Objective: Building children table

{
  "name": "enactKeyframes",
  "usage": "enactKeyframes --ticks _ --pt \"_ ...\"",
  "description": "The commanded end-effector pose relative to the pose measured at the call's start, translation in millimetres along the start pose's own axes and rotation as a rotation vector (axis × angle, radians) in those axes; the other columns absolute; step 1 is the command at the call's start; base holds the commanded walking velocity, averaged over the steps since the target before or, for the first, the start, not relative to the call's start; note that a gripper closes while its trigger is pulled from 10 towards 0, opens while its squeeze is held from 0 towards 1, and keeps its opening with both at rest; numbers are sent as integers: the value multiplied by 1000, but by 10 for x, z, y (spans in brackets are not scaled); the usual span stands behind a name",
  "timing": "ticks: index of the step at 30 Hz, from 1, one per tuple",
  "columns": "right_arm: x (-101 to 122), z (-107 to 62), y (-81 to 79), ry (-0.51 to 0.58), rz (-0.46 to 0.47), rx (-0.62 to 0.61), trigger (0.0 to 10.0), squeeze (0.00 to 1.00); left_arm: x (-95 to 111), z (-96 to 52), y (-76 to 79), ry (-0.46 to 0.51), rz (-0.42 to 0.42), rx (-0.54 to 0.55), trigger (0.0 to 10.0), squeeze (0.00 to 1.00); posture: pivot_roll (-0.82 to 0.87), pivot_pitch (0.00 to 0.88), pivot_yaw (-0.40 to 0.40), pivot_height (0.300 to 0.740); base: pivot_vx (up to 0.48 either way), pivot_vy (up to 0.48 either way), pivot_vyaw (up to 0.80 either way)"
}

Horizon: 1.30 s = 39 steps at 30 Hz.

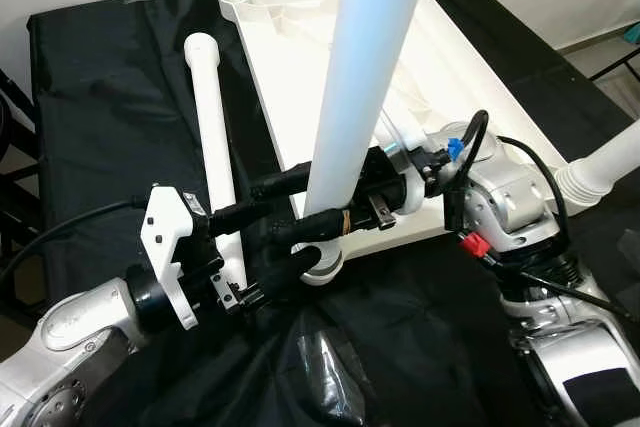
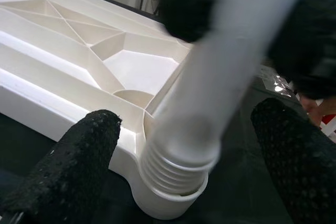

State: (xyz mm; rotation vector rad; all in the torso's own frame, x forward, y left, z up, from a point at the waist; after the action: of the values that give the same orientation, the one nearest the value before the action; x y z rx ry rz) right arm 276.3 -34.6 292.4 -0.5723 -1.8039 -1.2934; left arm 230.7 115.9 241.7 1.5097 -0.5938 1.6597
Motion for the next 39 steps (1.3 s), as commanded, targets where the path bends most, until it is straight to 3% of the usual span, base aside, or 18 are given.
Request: enactKeyframes --ticks 1,15,27,39 --pt "-21 55 -72 -9 17 64 10000 0 -10 -30 21 -19 2 -2 10000 0 42 401 -90 740 0 0 0" --pt "-46 -16 -88 -58 15 107 10000 0 -3 -43 20 -15 4 4 10000 0 36 397 -93 740 0 0 0" --pt "-49 -114 1 -99 -3 67 10000 0 -9 -26 50 -12 -4 -9 10000 0 34 404 -86 740 0 0 0" --pt "-21 15 44 -39 5 72 10000 0 -8 -15 81 -11 -6 -15 10000 0 33 413 -91 740 0 0 0"
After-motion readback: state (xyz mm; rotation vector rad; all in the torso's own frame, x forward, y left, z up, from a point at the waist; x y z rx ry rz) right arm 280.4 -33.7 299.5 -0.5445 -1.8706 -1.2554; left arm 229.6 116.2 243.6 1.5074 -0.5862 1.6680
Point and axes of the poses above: a point about 5 cm out from each wrist's last joint towards the gripper, its own z axis pointing out of the wrist towards the gripper, its own x axis along the axis of the wrist's last joint, y = z × x, the point moved 4 cm from there along z, pointing out of the wrist towards the gripper, and after that the axes turned 14 degrees about -z, right-handed, at the moved point
